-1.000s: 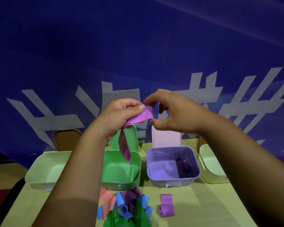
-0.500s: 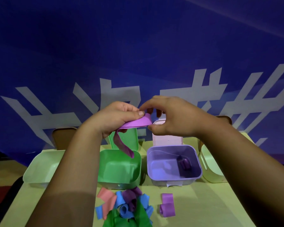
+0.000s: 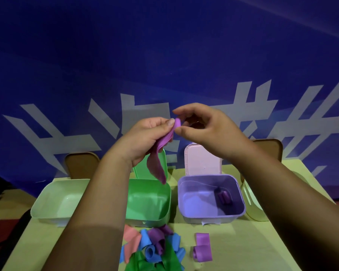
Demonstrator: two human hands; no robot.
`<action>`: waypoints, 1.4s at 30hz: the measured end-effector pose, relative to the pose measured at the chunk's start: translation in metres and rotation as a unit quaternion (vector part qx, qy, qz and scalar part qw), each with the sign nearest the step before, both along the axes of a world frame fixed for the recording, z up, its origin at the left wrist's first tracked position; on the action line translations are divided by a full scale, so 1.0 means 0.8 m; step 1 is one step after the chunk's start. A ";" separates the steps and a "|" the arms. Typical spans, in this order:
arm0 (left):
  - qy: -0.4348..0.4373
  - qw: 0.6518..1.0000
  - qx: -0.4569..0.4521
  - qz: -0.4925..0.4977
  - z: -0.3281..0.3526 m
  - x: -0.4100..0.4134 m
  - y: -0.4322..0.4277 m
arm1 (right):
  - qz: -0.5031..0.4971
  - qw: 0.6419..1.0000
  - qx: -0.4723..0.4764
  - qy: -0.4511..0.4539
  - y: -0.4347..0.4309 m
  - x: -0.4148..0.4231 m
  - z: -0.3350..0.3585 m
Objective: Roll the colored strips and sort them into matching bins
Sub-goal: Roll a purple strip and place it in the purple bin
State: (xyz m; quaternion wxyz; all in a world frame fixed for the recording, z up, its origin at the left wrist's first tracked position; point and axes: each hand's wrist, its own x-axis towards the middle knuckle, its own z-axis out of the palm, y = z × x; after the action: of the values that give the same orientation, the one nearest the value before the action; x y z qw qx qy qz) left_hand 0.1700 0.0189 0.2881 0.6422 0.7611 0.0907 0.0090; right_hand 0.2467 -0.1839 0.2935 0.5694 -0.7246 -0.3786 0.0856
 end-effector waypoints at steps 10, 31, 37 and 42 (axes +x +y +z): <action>-0.024 0.993 -0.062 0.099 -0.008 0.009 -0.029 | -0.037 0.986 0.128 0.104 0.016 -0.010 -0.005; -0.077 0.989 -0.045 0.121 0.055 -0.017 -0.053 | -0.156 0.975 0.049 -0.148 0.003 -0.035 -0.003; -0.062 0.990 -0.035 0.118 0.060 -0.022 -0.065 | -0.169 0.972 -0.006 -0.165 -0.011 -0.041 -0.007; -0.063 0.991 0.006 0.117 0.064 -0.032 -0.070 | -0.100 0.994 -0.006 -0.031 -0.028 -0.044 -0.008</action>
State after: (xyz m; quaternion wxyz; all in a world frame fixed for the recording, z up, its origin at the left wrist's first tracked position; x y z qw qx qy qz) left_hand 0.1444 -0.0370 0.3392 0.6368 0.7468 0.1389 0.1326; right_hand 0.2112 -0.2063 0.2872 0.5588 -0.7647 -0.3209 0.0080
